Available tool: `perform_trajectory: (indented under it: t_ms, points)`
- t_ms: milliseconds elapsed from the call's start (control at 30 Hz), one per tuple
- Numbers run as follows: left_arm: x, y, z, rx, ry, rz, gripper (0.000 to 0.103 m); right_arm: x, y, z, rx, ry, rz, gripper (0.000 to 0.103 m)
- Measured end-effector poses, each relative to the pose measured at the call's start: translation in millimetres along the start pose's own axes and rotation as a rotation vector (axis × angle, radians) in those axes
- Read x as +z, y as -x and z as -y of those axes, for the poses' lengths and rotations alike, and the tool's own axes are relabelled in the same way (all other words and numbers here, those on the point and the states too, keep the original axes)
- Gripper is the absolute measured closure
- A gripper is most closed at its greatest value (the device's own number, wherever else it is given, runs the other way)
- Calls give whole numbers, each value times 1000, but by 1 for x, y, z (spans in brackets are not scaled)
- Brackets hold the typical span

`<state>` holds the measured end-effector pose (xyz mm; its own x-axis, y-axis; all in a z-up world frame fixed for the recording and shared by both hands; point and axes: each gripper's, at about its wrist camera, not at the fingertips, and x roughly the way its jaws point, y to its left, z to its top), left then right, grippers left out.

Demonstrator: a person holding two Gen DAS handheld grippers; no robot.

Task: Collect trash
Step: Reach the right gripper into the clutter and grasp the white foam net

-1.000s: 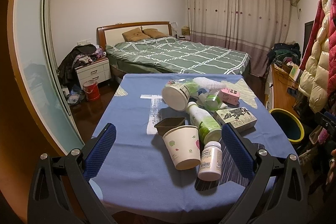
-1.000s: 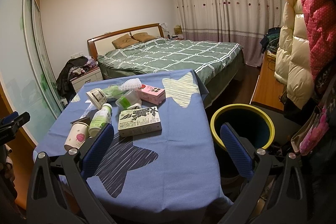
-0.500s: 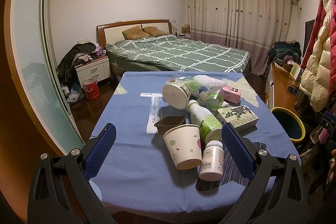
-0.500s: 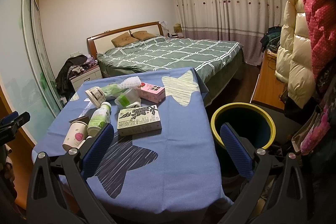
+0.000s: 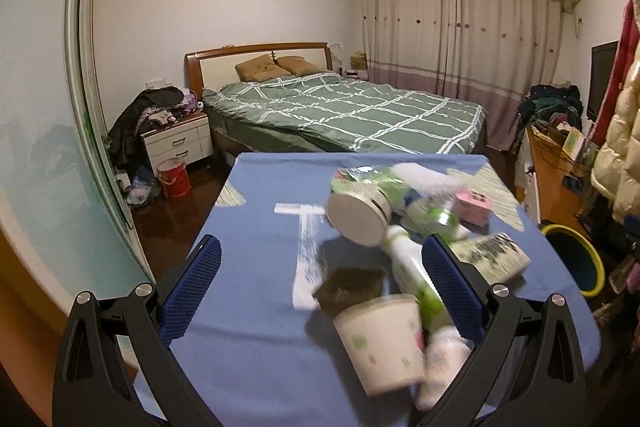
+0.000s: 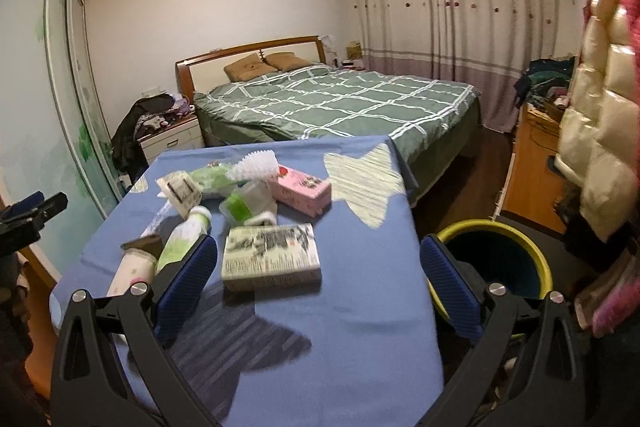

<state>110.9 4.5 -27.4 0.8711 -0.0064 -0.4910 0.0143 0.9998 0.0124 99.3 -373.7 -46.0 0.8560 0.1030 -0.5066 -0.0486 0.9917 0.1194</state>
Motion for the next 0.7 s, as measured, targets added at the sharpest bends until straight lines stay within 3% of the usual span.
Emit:
perform_trajectory:
  t_ms: [367, 567, 667, 700]
  points:
    - [26, -129, -32, 44, 11, -22, 4, 65, -135, -15, 86, 13, -86, 6]
    - [26, -181, -45, 88, 15, -29, 4, 96, -211, -38, 112, 29, -154, 6]
    - [22, -196, -52, 70, 40, -59, 4, 103, -250, -47, 104, 33, -213, 12]
    - [20, -202, -54, 66, 42, -73, 4, 103, -261, -49, 113, 27, -241, 19]
